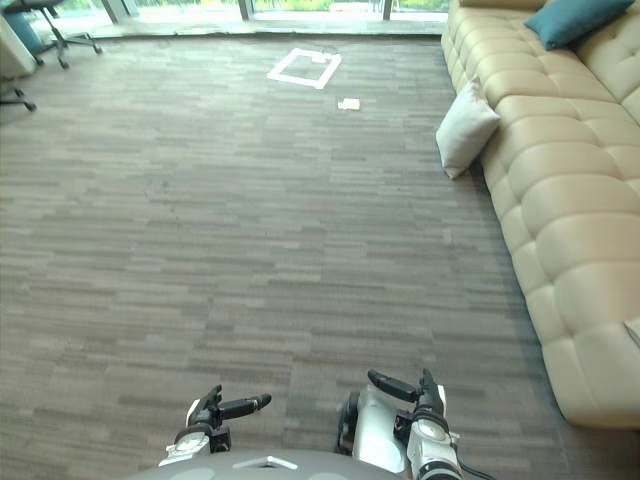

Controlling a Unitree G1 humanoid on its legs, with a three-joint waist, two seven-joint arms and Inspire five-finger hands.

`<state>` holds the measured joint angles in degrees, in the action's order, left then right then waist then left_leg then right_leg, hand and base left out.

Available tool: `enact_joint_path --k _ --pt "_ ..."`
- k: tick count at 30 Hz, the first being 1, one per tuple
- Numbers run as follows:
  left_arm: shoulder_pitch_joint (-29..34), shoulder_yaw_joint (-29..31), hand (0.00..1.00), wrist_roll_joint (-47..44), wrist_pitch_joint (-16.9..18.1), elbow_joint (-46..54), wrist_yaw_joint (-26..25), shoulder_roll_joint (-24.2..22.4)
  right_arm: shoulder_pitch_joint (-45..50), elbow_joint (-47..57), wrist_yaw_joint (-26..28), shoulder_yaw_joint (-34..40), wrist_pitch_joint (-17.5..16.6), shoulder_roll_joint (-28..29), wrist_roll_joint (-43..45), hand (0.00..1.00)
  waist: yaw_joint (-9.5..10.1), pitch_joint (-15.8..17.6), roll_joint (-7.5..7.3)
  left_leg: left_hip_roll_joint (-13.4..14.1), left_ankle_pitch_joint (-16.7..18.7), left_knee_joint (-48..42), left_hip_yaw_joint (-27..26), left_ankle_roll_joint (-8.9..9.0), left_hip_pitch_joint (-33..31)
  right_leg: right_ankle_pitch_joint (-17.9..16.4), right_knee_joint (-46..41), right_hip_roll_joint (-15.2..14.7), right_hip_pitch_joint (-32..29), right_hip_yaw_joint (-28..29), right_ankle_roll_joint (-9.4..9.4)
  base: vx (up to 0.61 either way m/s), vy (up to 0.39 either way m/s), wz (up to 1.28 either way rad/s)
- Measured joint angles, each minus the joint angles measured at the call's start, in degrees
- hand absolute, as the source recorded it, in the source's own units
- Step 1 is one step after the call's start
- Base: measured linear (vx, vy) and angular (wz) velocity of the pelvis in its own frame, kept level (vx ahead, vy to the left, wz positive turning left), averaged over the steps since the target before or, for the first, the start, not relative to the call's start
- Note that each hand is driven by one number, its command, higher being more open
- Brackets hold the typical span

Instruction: Pick up cushions and gather them together orderly.

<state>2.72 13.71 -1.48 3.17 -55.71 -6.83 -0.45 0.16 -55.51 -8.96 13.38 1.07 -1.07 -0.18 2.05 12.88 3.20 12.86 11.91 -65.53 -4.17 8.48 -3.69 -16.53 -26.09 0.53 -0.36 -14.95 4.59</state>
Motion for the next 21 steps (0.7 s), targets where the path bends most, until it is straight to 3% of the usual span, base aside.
enact_joint_path --k 2,6,7,8,9,10,11,12,13,14,15,16,19,21 --pt "0.5 0.19 1.0 -0.24 0.53 2.8 -0.12 0.89 0.04 -0.37 -0.09 -1.95 0.06 1.29 0.22 1.0 1.02 0.28 -2.58 -0.12 2.71 3.42 -4.23 -2.55 -7.07 0.03 6.48 0.06 6.71 2.8 -0.06 0.57 -0.012 -0.6" --pt "0.22 1.29 1.0 -0.46 1.38 4.52 -0.15 0.62 0.2 -0.47 -0.41 -2.14 0.3 2.03 0.23 1.0 2.22 0.71 -2.66 -0.48 3.92 22.02 -7.92 -5.01 -14.98 -0.07 12.59 -1.11 14.19 5.85 -0.9 0.55 0.119 -0.65" --pt "0.16 1.28 1.0 -0.6 1.63 5.0 -0.16 0.36 0.61 -0.42 -0.56 -2.2 0.29 2.07 0.22 1.0 2.7 0.69 -2.63 -1.23 1.46 30.71 -8.36 -5.05 -16.54 -1.08 13.98 -2.02 16.41 6.45 -2.58 0.56 0.257 -0.64" --pt "0.16 1.27 1.0 -0.89 1.85 5.06 -0.13 0.01 0.8 -0.58 -0.72 -2.31 0.37 1.85 0.23 1.0 3.13 0.52 -2.14 -1.83 -4.34 37.31 -8.12 -5.98 -17.17 -3.05 14.59 -2.14 18.1 7.77 -4.72 0.59 0.272 -0.66" --pt "0.15 1.2 1.0 -1.24 1.86 4.83 -0.2 -0.12 0.81 -0.99 -0.86 -2.84 0.39 1.56 0.23 1.0 3.69 0.0 -1.76 -2.47 -9.19 36.83 -7.78 -7.48 -16.58 -4.11 14.59 -2.76 19.27 9.13 -5.76 0.61 0.275 -0.4" --pt "-0.48 1.11 1.0 -1.19 1.61 4.75 -0.17 0.58 0.65 -1.55 -1.06 -3.9 0.42 2.59 0.23 1.0 3.55 -0.68 -4.33 -4.17 -6.89 35.25 -8.92 -8.27 -16.74 -3.85 13.62 -5.14 19.19 10.54 -5.11 0.63 0.256 -0.19" --pt "-0.55 1.15 1.0 -1.18 1.65 4.56 -0.15 1.2 0.76 -1.55 -1.09 -4.16 0.37 3.53 0.21 1.0 3.75 -1.26 -5.62 -5.25 -4.65 34.42 -9.51 -9.05 -16.63 -2.43 11.11 -6.61 17.82 11.61 -4.5 0.74 0.312 -0.02" --pt "-0.66 1.23 1.0 -1.45 1.28 4.23 -0.28 1.32 0.84 -1.55 -0.99 -4.11 0.46 4.16 0.2 1.0 3.92 -1.5 -5.95 -5.98 -2.22 32.38 -9.89 -10.39 -15.96 -0.55 6.1 -7.81 16.35 12.74 -6.71 0.6 0.271 0.0" --pt "-0.76 1.13 1.0 -1.41 1.22 4.19 -0.28 1.46 0.83 -1.57 -0.99 -4.04 0.45 4.26 0.18 1.0 3.89 -1.52 -6.11 -6.42 -1.37 31.98 -10.08 -10.73 -15.46 -0.08 3.9 -8.27 15.89 13.1 -7.47 0.58 0.286 0.03" --pt "-1.04 0.99 1.0 -1.39 1.05 3.16 -0.29 1.85 0.85 -1.59 -0.98 -3.55 0.44 4.59 0.14 1.0 3.91 -1.5 -6.51 -7.63 1.24 31.34 -10.79 -11.17 -13.15 2.36 -5.81 -9.73 13.01 14.27 -9.87 0.56 0.265 0.04" --pt "-1.17 0.92 1.0 -1.39 0.99 2.66 -0.29 1.97 0.79 -1.59 -0.96 -3.27 0.41 4.73 0.15 1.0 3.81 -1.45 -6.56 -8.1 2.06 31.33 -10.86 -11.37 -12.12 4.1 -9.92 -10.23 11.41 14.63 -10.59 0.65 0.269 0.05" --pt "-1.74 0.25 1.0 -1.29 -0.04 0.66 -0.52 2.45 0.6 -0.97 -0.54 -3.33 -0.03 4.59 0.13 1.0 3.45 -0.88 -6.32 -9.82 5.43 32.65 -10.83 -11.61 -5.8 8.08 -31.32 -12.05 3.0 14.92 -13.43 0.51 0.177 0.03" --pt "-1.18 -0.69 1.0 -1.3 -0.23 0.17 -0.93 2.2 0.73 0.83 -0.34 -3.34 -0.47 4.2 -0.04 1.0 2.96 -0.58 -4.97 -10.35 7.26 37.7 -10.52 -11.65 2.8 5.19 -38.81 -12.79 -4.32 9.52 -9.84 0.43 0.069 0.05" --pt "-0.66 -2.17 1.0 -1.29 -0.18 -0.57 -1.17 2.45 0.59 1.94 -0.28 -3.35 -2.4 4.14 -0.27 1.0 1.67 -0.43 -4.92 -9.87 7.52 43.47 -9.6 -11.1 9.98 2.51 -32.67 -12.67 -10.52 2.37 -5.82 0.45 -0.027 0.21"
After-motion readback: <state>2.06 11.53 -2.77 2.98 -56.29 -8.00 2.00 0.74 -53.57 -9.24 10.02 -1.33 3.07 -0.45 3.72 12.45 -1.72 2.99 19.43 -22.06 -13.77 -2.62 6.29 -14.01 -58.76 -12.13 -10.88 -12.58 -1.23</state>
